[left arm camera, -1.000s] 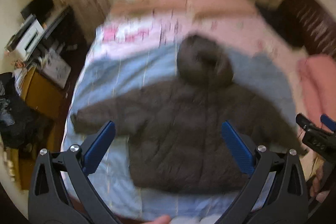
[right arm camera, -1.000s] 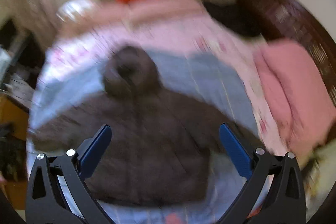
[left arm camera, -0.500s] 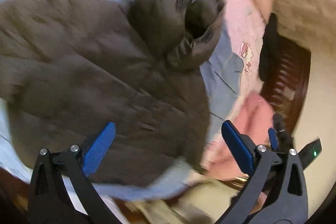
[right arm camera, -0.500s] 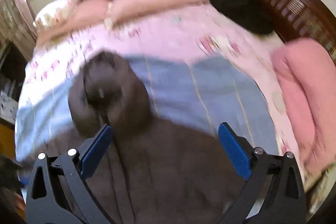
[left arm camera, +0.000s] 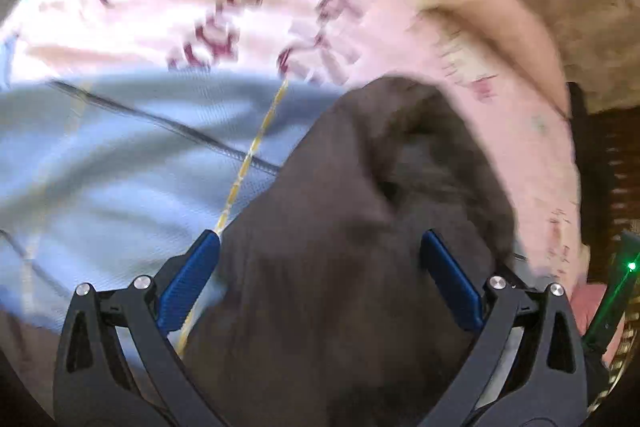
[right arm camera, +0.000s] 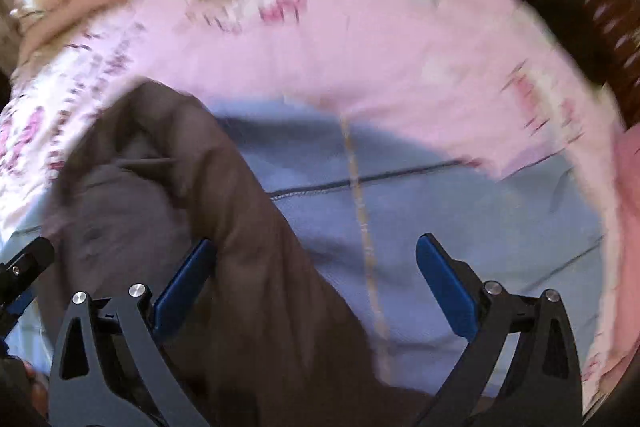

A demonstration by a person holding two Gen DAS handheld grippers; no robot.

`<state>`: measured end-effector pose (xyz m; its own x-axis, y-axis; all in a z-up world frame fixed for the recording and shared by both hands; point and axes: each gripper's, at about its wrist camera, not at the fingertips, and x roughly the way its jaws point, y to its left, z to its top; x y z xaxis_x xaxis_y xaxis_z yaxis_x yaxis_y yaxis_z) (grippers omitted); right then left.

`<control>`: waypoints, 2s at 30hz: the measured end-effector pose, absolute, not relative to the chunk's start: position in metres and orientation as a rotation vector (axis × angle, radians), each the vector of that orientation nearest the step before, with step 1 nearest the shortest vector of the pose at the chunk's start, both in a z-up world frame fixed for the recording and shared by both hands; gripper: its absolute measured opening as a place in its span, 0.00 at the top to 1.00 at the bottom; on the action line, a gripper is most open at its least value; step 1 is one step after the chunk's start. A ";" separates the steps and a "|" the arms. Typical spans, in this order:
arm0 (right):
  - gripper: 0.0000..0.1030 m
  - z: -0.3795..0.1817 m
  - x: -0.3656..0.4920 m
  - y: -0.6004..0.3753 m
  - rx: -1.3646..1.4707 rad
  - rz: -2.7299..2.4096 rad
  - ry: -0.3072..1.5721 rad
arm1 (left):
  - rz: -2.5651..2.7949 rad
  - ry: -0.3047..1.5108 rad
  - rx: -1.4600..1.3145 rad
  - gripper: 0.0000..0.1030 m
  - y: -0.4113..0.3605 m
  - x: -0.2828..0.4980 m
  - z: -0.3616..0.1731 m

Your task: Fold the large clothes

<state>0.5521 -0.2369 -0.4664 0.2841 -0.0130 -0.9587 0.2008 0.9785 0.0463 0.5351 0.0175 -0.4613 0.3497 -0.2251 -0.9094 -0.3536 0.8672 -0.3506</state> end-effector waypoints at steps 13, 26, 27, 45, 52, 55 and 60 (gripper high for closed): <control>0.69 -0.491 0.524 -0.191 0.060 -0.030 0.940 | 0.097 0.818 -0.622 0.70 0.037 0.497 -0.512; 0.87 -0.390 0.452 -0.220 0.037 0.094 0.752 | -0.049 0.656 -0.389 0.88 0.011 0.427 -0.401; 0.87 -0.377 0.430 -0.226 0.052 0.111 0.734 | -0.068 0.638 -0.360 0.88 0.006 0.420 -0.392; 0.86 -0.332 0.154 -0.290 0.253 0.141 0.719 | -0.172 0.547 -0.016 0.77 -0.045 0.149 -0.359; 0.86 -0.372 0.086 -0.302 0.315 0.114 0.784 | -0.180 0.566 0.039 0.75 -0.052 0.093 -0.393; 0.86 -0.395 0.064 -0.307 0.332 0.097 0.821 | -0.171 0.595 0.051 0.72 -0.054 0.070 -0.414; 0.84 -0.425 0.040 -0.311 0.321 0.038 0.879 | -0.123 0.643 0.060 0.55 -0.055 0.049 -0.439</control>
<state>0.0402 -0.3107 -0.4253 0.6404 0.1633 -0.7505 0.0987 0.9515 0.2913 0.0488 -0.0554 -0.4394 0.7933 -0.0955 -0.6012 0.1328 0.9910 0.0178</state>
